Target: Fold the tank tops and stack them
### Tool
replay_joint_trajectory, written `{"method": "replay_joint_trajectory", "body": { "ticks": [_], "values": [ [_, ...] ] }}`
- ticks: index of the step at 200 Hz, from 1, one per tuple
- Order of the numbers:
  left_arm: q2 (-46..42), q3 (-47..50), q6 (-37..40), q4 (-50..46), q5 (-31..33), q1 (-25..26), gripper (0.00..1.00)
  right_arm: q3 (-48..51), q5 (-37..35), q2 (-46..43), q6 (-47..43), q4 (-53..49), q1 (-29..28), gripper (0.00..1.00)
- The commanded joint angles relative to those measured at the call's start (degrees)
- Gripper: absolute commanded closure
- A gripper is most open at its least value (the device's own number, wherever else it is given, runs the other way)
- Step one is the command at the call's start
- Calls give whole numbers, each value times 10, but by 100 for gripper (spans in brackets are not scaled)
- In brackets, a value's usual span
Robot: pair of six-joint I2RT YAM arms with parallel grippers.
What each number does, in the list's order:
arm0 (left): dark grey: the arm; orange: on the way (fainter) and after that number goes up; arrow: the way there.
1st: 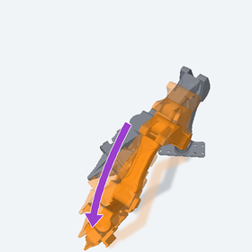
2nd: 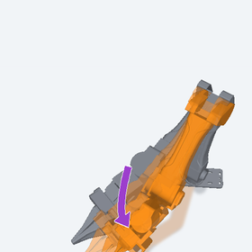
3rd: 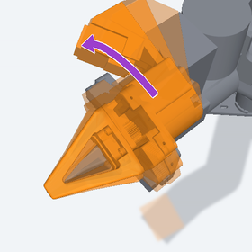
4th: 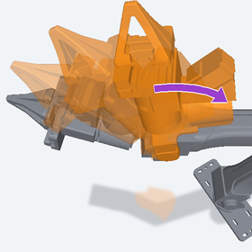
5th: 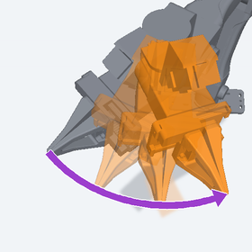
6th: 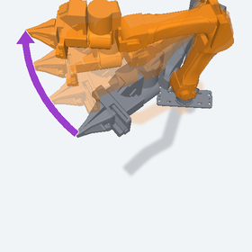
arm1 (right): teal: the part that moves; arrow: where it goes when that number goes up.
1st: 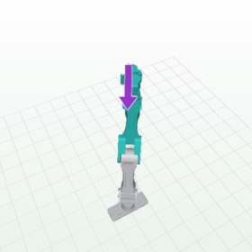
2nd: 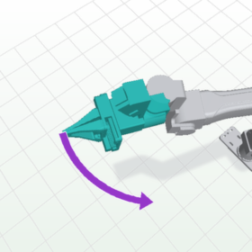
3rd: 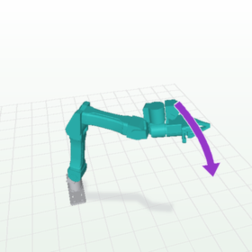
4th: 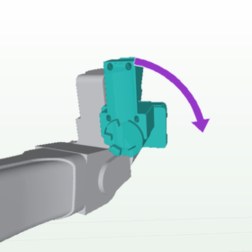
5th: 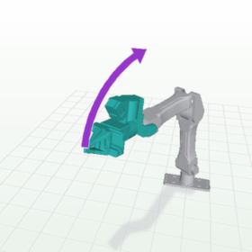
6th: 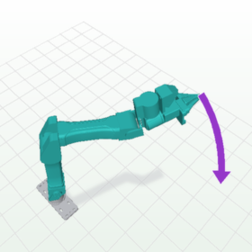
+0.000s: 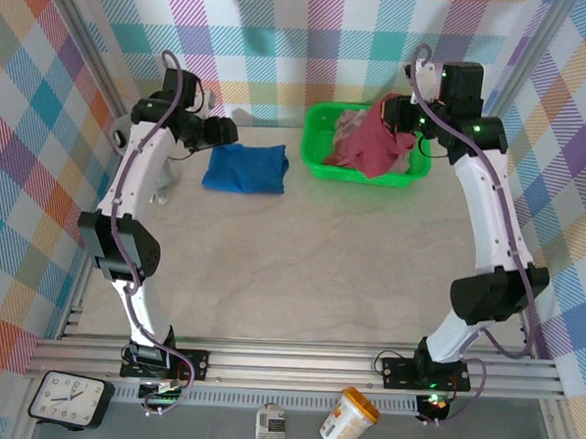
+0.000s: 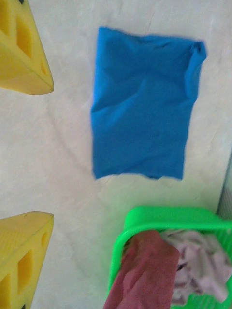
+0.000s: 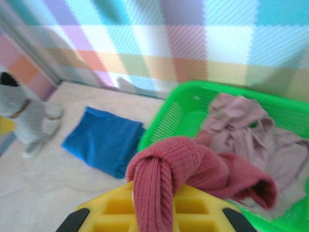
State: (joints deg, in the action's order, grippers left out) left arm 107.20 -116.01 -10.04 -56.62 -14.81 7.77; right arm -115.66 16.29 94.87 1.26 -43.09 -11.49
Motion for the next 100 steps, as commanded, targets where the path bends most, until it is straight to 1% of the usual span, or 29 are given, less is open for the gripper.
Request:
{"method": "replay_joint_trajectory", "body": {
  "ticks": [1, 17, 40, 63, 79, 100],
  "values": [
    [-51, 42, -17, -6, -32, 12, 34, -24, 43, -49, 8, -6, -38, 100],
    [-86, 63, -19, -8, -20, 12, 33, -27, 71, -69, 26, -6, -68, 100],
    [-121, 74, -18, -18, 4, 12, 30, -25, 91, -87, 55, 2, -121, 100],
    [-140, 82, -12, -33, 31, 11, 28, -7, 133, -104, 115, 57, -147, 100],
    [-152, 97, -8, -36, 35, 11, 28, -6, 125, -108, 118, 63, -165, 100],
    [-167, 134, -8, -32, 28, 11, 27, 26, 99, -107, 116, 47, -166, 100]
  ]
}}
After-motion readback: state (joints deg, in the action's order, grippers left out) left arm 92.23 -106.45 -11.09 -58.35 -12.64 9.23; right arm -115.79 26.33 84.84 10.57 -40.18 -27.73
